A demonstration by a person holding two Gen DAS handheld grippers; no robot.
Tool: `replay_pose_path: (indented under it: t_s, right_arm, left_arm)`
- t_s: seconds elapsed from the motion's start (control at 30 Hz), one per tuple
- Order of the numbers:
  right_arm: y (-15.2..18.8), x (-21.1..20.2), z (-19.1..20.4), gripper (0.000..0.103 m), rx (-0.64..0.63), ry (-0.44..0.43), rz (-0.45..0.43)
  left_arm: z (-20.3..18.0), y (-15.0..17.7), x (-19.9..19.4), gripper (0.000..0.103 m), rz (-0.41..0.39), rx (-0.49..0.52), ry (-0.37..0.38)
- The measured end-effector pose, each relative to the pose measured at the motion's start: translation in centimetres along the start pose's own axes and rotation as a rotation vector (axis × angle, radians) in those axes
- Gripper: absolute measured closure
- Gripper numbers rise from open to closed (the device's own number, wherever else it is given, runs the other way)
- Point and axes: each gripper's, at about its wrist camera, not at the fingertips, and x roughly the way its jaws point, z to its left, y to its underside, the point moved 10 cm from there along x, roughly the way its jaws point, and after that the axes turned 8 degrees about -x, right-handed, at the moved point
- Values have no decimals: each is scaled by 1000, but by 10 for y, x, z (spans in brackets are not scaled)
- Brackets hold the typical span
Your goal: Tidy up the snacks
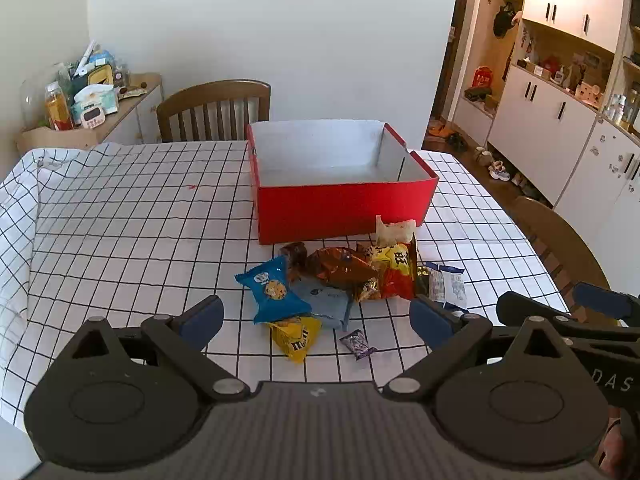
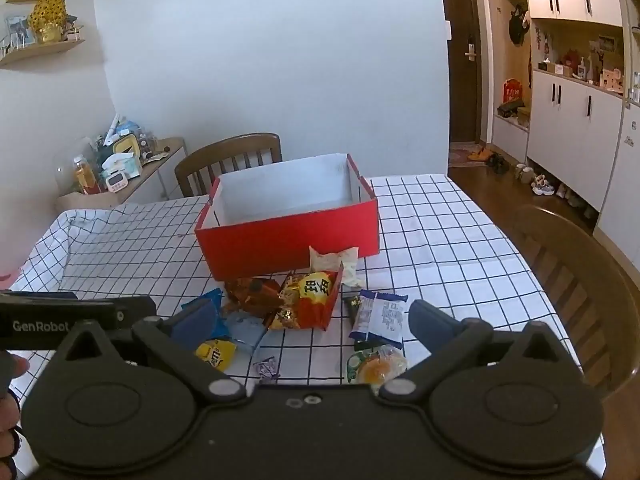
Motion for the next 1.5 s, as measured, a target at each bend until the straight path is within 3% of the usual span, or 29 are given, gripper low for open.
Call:
replay_pose_path:
  t_s: [1.5]
  right_arm:
    - [1,-16,1,0,-28,23,-20]
  left_arm:
    - [-4,7,-7,3,-2,11,-4]
